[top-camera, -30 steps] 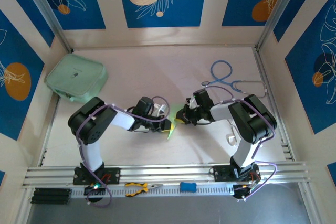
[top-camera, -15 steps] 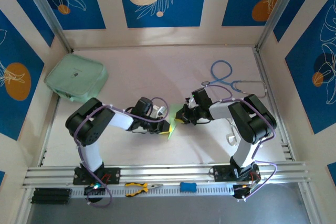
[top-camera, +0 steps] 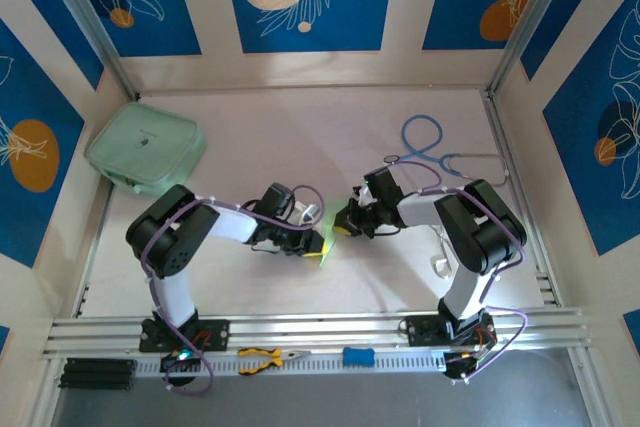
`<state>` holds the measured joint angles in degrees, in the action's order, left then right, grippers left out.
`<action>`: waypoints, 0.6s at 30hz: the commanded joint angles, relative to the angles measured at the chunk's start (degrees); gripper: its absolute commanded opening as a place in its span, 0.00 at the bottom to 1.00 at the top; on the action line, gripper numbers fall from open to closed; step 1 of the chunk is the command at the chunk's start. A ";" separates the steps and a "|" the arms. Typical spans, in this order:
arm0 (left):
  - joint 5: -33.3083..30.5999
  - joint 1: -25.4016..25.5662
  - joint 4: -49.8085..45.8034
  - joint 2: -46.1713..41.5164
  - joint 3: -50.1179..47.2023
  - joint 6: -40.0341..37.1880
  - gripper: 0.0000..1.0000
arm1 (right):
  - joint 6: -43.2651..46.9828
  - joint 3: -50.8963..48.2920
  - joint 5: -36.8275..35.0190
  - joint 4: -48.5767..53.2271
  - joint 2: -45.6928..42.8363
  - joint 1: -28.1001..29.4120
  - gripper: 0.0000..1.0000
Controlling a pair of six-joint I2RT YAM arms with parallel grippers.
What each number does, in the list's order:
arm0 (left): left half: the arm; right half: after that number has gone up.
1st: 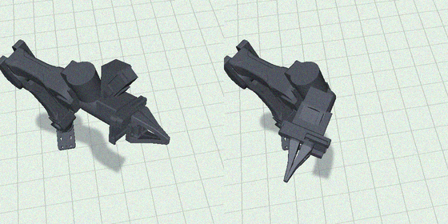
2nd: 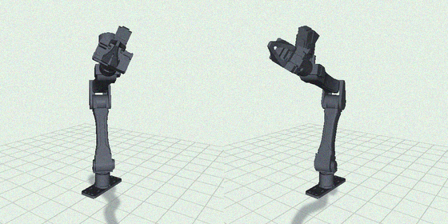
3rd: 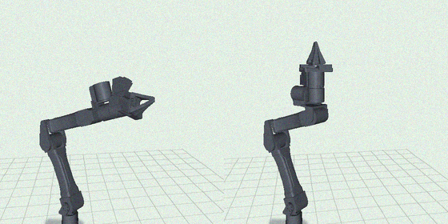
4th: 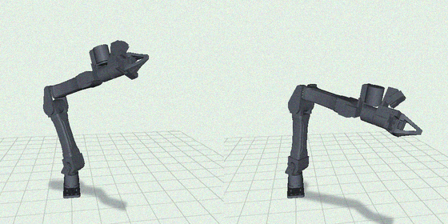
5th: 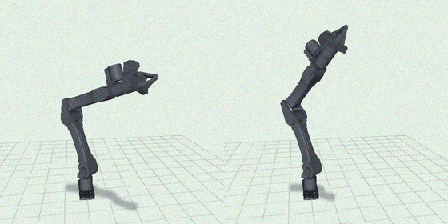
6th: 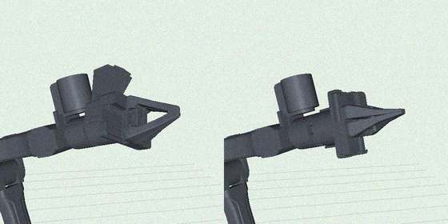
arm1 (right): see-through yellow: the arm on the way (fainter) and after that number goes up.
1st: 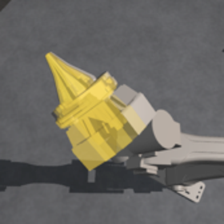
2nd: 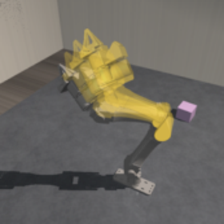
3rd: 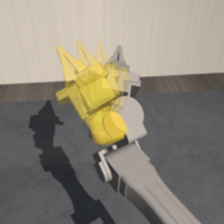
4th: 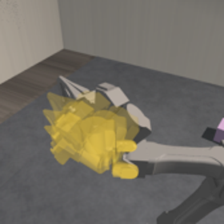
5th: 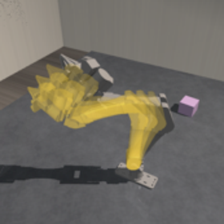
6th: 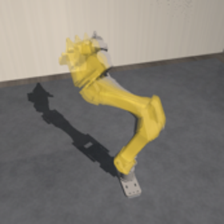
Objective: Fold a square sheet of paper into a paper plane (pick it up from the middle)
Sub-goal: Fold the wing for the fifth time at the center of the table.
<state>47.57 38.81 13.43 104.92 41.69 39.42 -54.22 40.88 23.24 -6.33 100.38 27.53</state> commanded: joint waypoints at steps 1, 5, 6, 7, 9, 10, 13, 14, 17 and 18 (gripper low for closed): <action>-1.50 0.74 -8.30 -0.41 -0.29 -3.12 0.15 | 0.83 -0.54 -4.79 4.14 3.21 0.77 0.10; -1.91 1.04 -10.09 -0.25 0.32 -4.08 0.02 | 0.76 -0.59 -4.83 4.22 3.24 0.77 0.09; -1.91 1.18 -10.17 -0.32 0.30 -4.17 0.00 | 0.72 -0.63 -4.85 4.21 3.30 0.79 0.09; -1.87 1.22 -10.39 -0.38 0.40 -4.26 0.00 | 0.73 -0.63 -4.89 4.24 3.31 0.77 0.09; -2.31 1.22 -11.30 -0.58 0.48 -4.59 0.00 | 0.69 -0.54 -5.05 4.37 3.38 0.77 0.09; -2.80 1.24 -12.18 -0.68 0.65 -4.98 0.00 | 0.72 -0.54 -5.05 4.44 3.34 0.77 0.09; -3.32 1.51 -13.07 -1.57 0.50 -5.24 0.10 | 0.65 -0.59 -5.23 4.50 3.44 0.75 0.10; -3.98 1.53 -13.78 -2.10 0.41 -5.53 0.12 | 0.68 -0.59 -5.20 4.54 3.42 0.77 0.09; -5.25 1.53 -15.52 -3.12 0.32 -6.13 0.13 | 0.52 -0.63 -5.23 4.56 3.44 0.68 0.09; -5.13 1.48 -15.54 -3.14 0.24 -6.18 0.11 | 0.52 -0.57 -5.23 4.51 3.42 0.74 0.09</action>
<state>44.29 39.81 4.43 102.69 42.94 35.18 -54.22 40.95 23.11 -6.15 100.38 27.55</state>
